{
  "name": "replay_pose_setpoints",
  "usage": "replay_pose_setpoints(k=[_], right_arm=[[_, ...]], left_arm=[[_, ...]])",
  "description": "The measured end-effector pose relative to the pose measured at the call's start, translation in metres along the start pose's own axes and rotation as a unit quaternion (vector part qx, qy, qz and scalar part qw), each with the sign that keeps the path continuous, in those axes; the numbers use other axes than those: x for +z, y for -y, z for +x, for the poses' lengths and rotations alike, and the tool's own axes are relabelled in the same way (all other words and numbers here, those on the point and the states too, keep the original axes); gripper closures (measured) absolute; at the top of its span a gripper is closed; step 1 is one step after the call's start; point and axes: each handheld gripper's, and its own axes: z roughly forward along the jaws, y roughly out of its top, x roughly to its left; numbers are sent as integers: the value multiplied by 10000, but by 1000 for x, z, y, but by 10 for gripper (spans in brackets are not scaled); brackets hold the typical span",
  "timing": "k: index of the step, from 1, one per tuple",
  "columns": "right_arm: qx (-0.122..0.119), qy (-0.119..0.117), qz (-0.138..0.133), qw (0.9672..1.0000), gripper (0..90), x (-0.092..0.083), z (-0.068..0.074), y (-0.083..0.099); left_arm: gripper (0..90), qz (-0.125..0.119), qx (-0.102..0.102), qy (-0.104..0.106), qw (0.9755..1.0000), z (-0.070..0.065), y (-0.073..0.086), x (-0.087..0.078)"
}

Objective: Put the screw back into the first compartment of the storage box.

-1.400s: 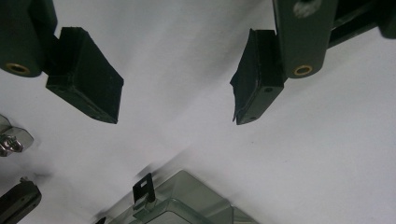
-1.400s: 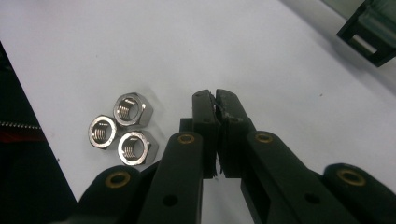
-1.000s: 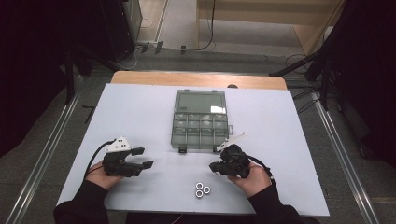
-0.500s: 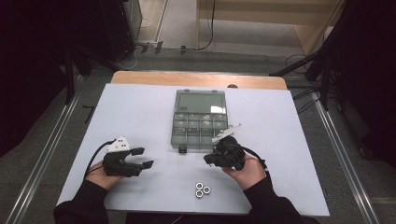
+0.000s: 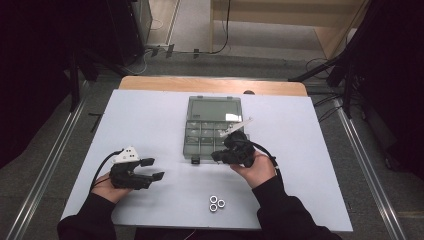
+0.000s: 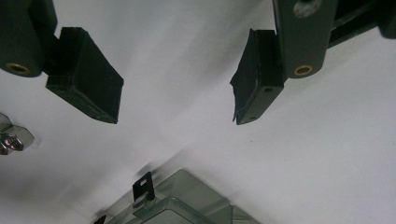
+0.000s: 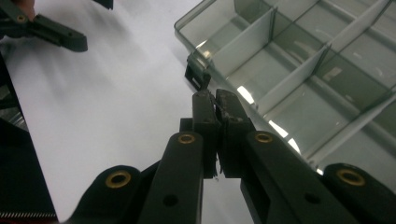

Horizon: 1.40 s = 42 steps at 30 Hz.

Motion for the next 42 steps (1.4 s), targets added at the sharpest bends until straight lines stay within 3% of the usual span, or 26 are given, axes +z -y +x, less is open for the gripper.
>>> replay_pose_setpoints(k=[9, 21, 31, 42], right_arm=[[3, -88, -45, 10000, 888, 6, -4, -18], [17, 28, 23, 10000, 888, 22, -13, -57], [64, 126, 108, 9998, 887, 42, -19, -85], [156, 234, 195, 9994, 884, 64, -26, -102]], left_arm=[[328, 8, -19, 6, 10000, 0, 0, 0], [328, 2, -53, 27, 10000, 1, 1, 1], [328, -38, -50, 32, 10000, 1, 1, 0], [328, -28, -43, 35, 10000, 1, 1, 0]])
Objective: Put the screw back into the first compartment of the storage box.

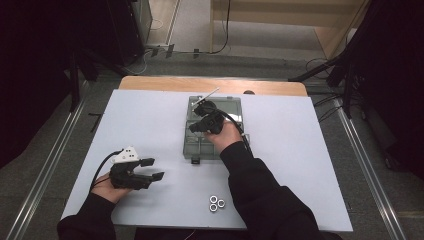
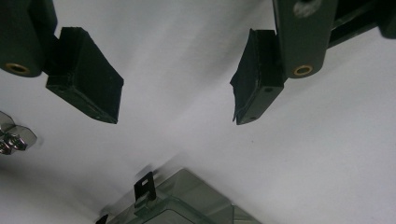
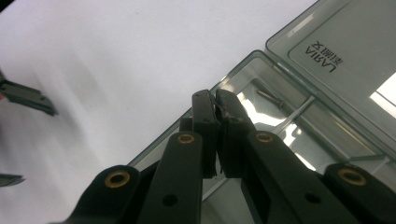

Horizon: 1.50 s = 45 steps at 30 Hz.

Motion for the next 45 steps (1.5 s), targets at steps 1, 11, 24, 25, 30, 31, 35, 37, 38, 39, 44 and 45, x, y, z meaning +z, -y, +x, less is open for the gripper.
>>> replay_pose_setpoints(k=[1, 11, 24, 25, 30, 31, 35, 37, 38, 39, 44, 45], right_arm=[[10, 32, 17, 10000, 884, 2, -1, -1], [120, 75, -194, 9997, 879, 9, -13, -2], [-193, -60, -357, 9992, 628, -2, -10, 0], [-229, -28, -358, 9991, 605, -4, -10, 1], [-328, -161, -454, 9983, 518, -14, -7, 8], [-369, -167, -482, 9980, 512, -15, -6, 10], [-387, -281, -487, 9977, 476, -20, -6, 19], [-396, -332, -444, 9977, 465, -21, -7, 24], [-393, -360, -425, 9977, 458, -22, -7, 26], [-403, -348, -416, 9977, 457, -22, -7, 29], [-510, -376, -379, 9973, 445, -28, -6, 41], [-540, -396, -379, 9970, 442, -29, -5, 43]], left_arm=[[328, 4, -2, -2, 10000, 0, 0, 0], [328, -3, -3, -3, 10000, 0, 0, 0], [328, 2, 4, -24, 10000, 0, 0, -1], [328, 3, 9, -28, 10000, 1, 0, -1], [328, -4, -15, -28, 10000, 1, 0, -1], [328, -5, -17, -30, 10000, 1, 0, -1], [328, -1, -14, -40, 10000, 1, 0, -1], [328, 3, -14, -43, 10000, 1, 0, -1], [328, 3, -15, -47, 10000, 1, 0, -1], [328, 4, -13, -43, 10000, 1, 0, -1], [328, 9, -8, -57, 10000, 2, 1, -1], [328, 7, -3, -60, 10000, 2, 1, -1]])
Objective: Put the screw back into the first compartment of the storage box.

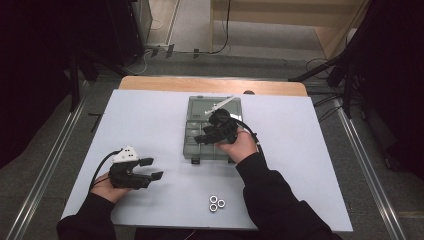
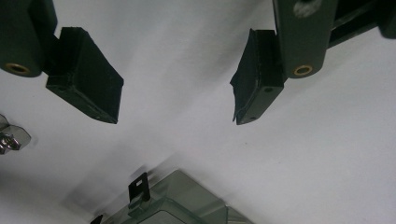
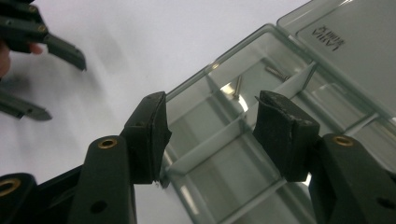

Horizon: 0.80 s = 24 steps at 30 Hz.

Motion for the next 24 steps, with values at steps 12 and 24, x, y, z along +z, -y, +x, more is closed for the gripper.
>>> replay_pose_setpoints(k=[12, 24], right_arm=[[-347, -261, -55, 9990, 439, -14, 12, 29], [-604, -490, 21, 9970, 402, -19, 24, 52]], left_arm=[[328, -1, 6, -6, 10000, 0, 0, -1], [328, -5, 10, -8, 10000, 0, 0, -1]])
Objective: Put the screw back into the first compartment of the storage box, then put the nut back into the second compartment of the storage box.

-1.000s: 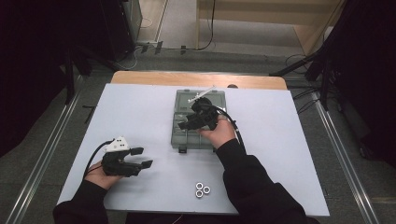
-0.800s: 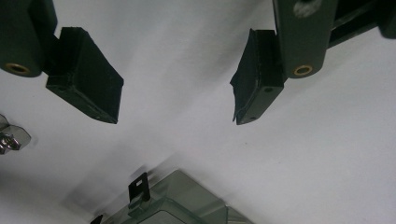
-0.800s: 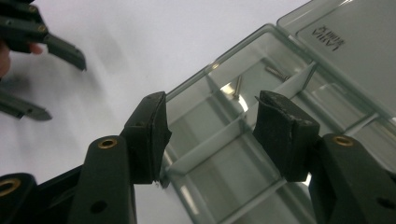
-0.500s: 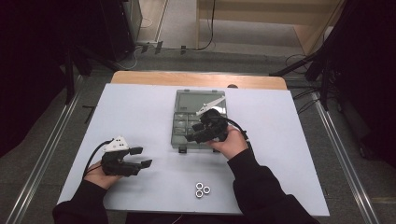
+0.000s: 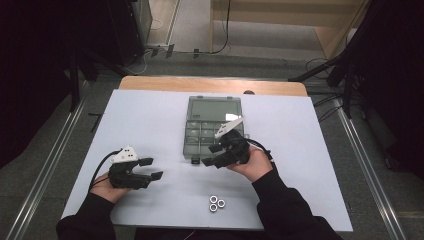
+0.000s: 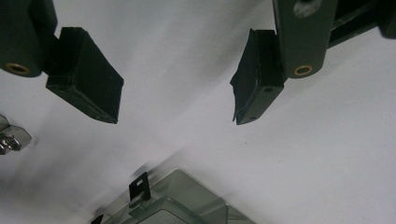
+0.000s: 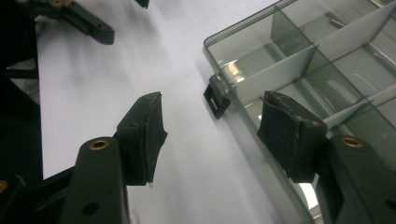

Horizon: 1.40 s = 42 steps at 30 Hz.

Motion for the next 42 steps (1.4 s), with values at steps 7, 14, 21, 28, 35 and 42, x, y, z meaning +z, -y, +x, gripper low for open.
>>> replay_pose_setpoints(k=[7, 14, 21, 28, 35, 42], right_arm=[[-237, -77, 59, 9997, 385, -3, 6, 10], [-380, -151, 92, 9991, 381, -7, 13, 18], [-395, -199, 161, 9989, 362, -8, 19, 30], [-531, -262, 238, 9980, 366, -9, 23, 38], [-649, -215, 369, 9970, 368, -9, 28, 49], [-709, -260, 352, 9965, 380, -12, 30, 61]], left_arm=[[328, -21, -17, 6, 10000, 0, 1, -1], [328, -8, -17, 0, 10000, 0, 1, -1], [328, -11, -13, -3, 10000, 1, 1, -1], [328, 0, -9, -14, 10000, 0, 1, 0], [328, -2, -24, -22, 10000, 1, 1, 0], [328, -19, 29, -23, 10000, 1, -1, -2]])
